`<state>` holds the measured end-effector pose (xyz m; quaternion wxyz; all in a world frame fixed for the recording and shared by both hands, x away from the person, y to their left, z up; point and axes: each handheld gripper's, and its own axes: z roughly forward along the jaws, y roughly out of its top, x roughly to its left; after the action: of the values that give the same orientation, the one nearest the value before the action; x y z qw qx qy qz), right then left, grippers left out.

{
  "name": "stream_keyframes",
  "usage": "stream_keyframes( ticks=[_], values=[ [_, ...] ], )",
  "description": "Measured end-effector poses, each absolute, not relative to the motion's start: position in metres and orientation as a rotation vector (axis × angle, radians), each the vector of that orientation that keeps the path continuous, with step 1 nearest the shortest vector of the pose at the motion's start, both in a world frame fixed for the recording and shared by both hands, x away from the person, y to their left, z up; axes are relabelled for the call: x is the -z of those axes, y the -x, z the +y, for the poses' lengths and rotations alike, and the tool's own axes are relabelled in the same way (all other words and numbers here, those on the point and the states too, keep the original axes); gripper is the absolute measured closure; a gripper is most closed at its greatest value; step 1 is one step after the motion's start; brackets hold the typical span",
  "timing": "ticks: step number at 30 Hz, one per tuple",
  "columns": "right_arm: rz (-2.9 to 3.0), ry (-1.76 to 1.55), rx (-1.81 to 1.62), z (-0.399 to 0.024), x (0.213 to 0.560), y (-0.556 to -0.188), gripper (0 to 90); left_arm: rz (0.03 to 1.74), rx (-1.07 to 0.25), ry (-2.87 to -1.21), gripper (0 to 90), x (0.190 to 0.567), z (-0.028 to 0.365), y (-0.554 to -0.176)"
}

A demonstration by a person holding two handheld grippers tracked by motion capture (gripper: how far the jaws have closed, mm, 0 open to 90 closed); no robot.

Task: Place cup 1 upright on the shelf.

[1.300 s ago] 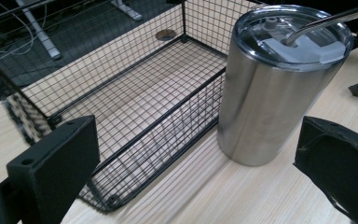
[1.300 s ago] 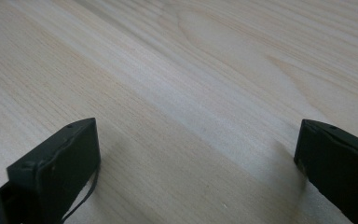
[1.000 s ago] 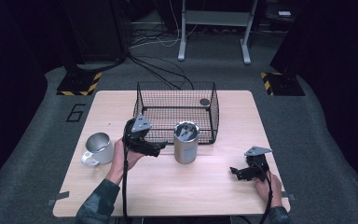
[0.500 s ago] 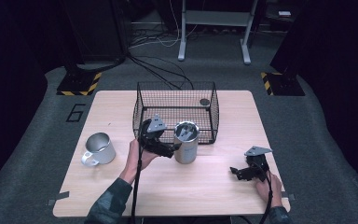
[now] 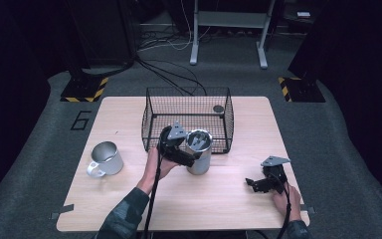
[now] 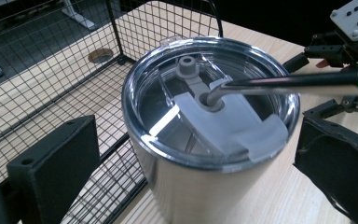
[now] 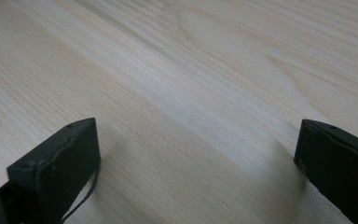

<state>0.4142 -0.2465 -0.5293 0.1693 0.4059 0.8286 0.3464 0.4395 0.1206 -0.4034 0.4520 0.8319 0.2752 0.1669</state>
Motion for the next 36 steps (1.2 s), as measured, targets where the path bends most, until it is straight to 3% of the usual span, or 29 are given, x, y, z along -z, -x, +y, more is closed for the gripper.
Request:
stream_keyframes(
  ticks=[36],
  values=[
    [2.361,-1.145,-0.981,-0.247,0.529,-0.414,0.0,0.718,-0.390,-1.982,3.7,0.418,0.097,-0.450]
  ],
)
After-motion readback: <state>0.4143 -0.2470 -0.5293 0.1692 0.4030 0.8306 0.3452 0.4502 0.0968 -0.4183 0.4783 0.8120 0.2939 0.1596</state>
